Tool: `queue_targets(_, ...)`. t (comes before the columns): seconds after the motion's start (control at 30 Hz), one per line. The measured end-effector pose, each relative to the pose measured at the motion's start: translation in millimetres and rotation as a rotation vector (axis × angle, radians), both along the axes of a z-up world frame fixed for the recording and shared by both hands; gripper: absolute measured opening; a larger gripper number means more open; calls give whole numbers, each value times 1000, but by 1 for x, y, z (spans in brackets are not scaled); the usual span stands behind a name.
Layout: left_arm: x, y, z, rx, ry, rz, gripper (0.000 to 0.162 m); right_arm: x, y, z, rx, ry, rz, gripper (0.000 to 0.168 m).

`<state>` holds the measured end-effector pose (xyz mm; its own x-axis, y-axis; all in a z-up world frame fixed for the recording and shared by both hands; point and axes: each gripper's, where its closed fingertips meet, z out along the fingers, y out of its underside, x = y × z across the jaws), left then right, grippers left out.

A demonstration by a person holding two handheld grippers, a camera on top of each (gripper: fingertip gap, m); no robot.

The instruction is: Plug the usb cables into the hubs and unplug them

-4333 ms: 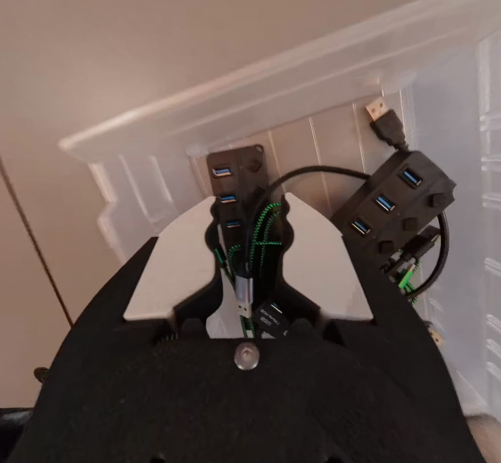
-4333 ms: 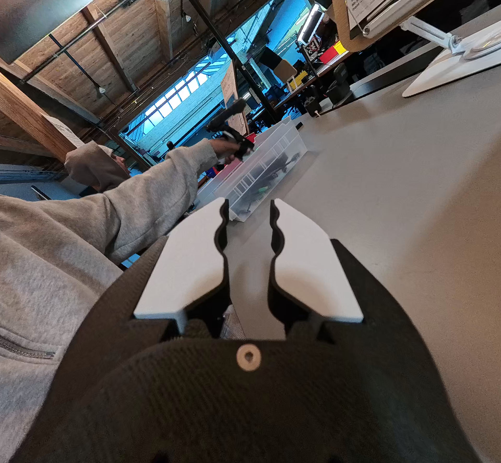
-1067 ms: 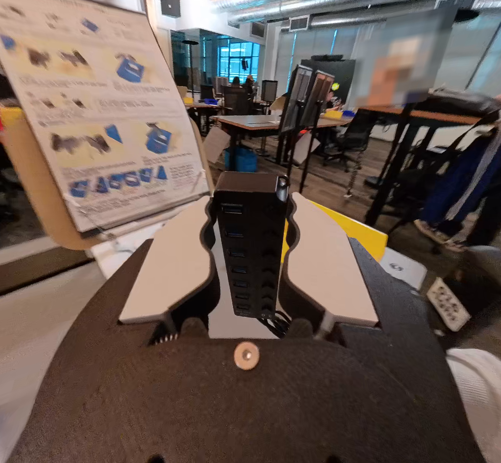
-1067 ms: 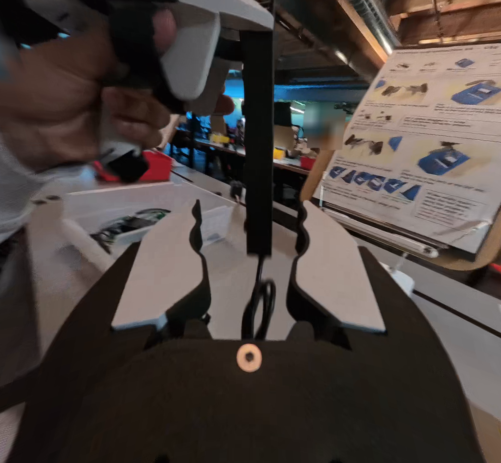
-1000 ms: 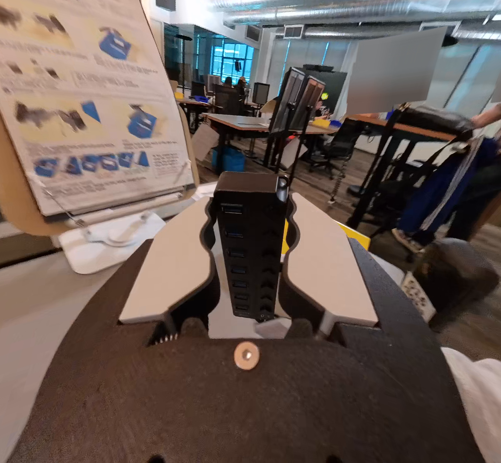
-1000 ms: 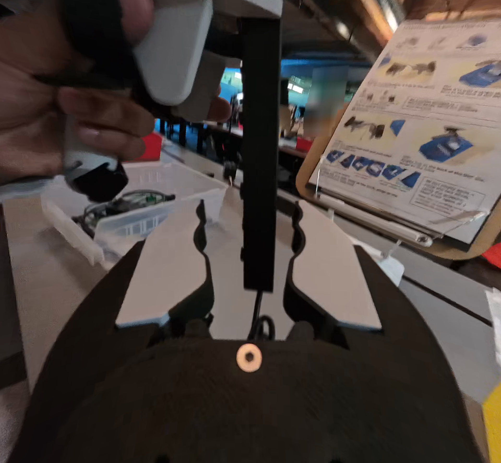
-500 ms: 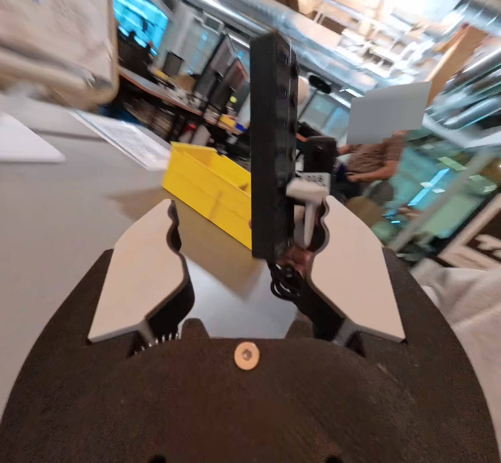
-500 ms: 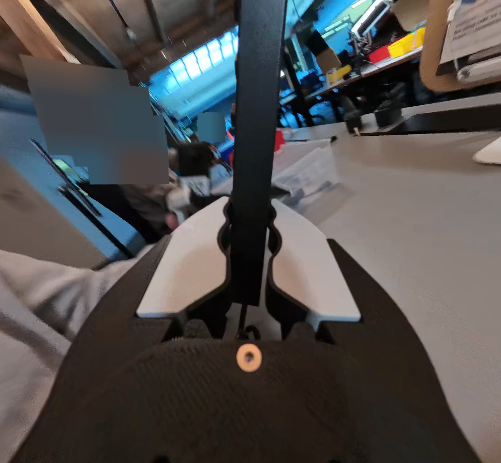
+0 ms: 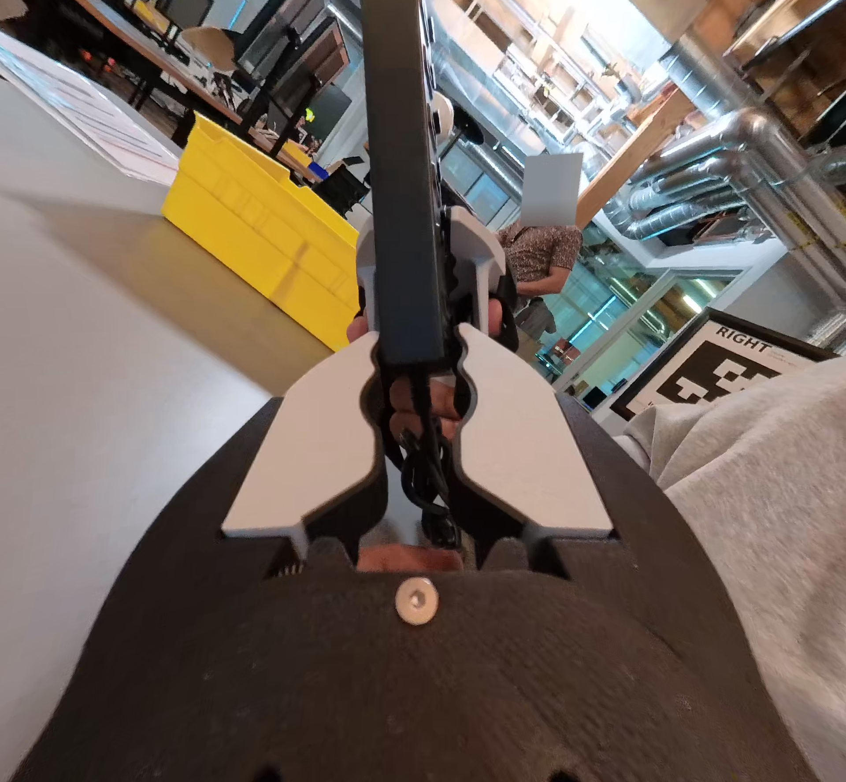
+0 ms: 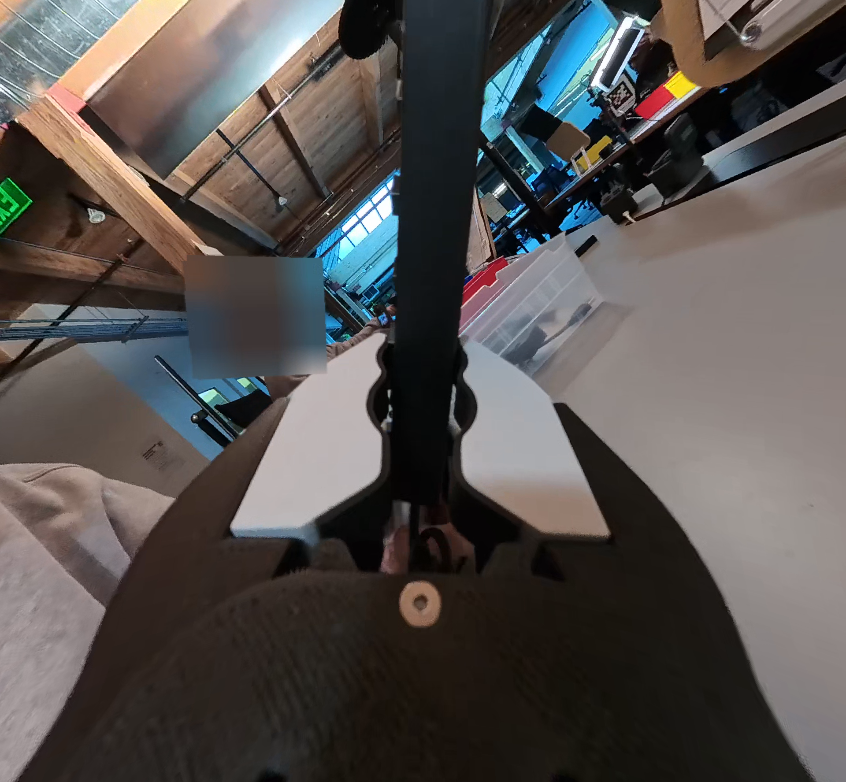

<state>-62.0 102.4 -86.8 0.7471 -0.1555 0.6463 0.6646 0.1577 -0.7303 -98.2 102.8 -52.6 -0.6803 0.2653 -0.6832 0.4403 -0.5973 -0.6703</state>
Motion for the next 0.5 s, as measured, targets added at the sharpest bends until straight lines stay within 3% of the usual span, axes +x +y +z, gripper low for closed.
queue_targets(0.13, -6, -8, 2, -15, 35, -18, 26, 1, -1, -4, 16, 9, 20, 25)
queue_targets(0.2, -8, -13, 2, -29, 52, -30, 26, -1, 4, -4, 41, 22, 5, 32)
queue_targets(0.37, -23, -25, 4, -35, 56, 4, 27, -11, 39, 5, 42, 49, -110, 53)
queue_targets(0.5, -36, -35, 6, -11, 14, 23, 27, -16, 61, 5, -4, 21, -174, 54)
